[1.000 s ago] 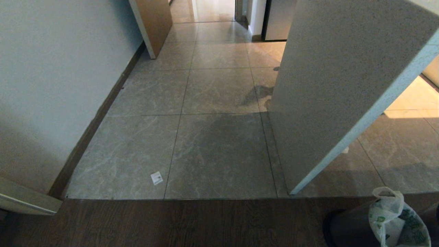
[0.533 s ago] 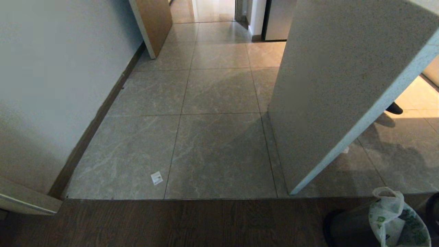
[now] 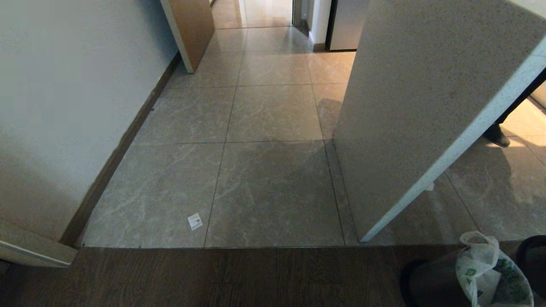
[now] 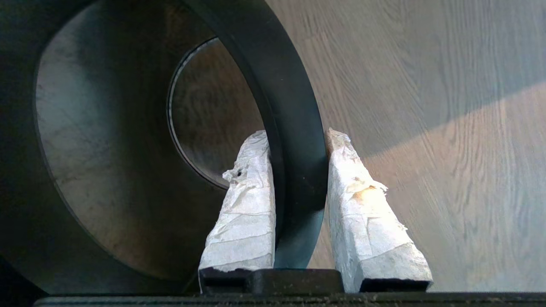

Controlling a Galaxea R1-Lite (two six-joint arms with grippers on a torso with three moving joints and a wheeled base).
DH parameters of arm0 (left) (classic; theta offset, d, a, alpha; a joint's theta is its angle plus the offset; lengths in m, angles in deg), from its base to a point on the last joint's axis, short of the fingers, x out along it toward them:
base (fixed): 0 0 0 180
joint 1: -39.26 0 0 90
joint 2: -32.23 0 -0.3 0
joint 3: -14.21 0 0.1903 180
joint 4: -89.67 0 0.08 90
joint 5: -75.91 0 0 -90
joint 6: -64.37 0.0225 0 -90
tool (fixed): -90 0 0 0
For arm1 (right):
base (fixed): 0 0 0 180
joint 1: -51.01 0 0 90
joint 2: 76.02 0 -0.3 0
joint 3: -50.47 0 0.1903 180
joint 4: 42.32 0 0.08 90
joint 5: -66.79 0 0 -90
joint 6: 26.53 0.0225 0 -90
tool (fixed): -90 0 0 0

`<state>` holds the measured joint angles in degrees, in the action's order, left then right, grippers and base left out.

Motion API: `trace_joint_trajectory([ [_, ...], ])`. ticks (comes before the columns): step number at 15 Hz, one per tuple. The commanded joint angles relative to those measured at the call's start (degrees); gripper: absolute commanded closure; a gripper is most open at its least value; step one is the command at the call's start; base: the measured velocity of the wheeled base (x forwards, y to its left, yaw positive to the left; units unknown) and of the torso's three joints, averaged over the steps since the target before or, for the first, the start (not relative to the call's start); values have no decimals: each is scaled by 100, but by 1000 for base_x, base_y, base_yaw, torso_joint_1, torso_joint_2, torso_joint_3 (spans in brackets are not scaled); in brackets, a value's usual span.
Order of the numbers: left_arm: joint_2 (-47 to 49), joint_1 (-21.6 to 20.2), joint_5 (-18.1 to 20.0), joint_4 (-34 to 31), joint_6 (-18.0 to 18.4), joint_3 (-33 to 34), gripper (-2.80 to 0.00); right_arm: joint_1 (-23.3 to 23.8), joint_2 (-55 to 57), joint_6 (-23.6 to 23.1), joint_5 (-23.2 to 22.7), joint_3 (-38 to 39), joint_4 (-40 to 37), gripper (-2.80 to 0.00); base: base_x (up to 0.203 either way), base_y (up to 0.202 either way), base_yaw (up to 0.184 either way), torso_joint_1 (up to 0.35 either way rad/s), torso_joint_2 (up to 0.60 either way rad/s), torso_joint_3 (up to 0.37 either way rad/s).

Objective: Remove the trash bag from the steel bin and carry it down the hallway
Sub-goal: Pick up the trash bag

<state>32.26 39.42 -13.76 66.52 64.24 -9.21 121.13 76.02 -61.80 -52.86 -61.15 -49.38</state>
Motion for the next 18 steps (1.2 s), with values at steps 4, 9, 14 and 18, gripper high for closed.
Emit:
trace_joint_trajectory([
  [4,-2,2,2,3,-4,-1,0,2,27,-50,-15,-78,14,-280,0,0,0,0,0,0],
  [9,-2,2,2,-4,-4,5,0,106,-109,-57,-31,8,62,-280,0,0,0,0,0,0],
  [14,-2,2,2,2,-4,5,0,300,-998,-118,-36,634,1,-280,0,0,0,0,0,0],
  [18,-2,2,2,-3,-4,5,0,323,-2416,-129,-238,2255,-121,-280,0,0,0,0,0,0],
])
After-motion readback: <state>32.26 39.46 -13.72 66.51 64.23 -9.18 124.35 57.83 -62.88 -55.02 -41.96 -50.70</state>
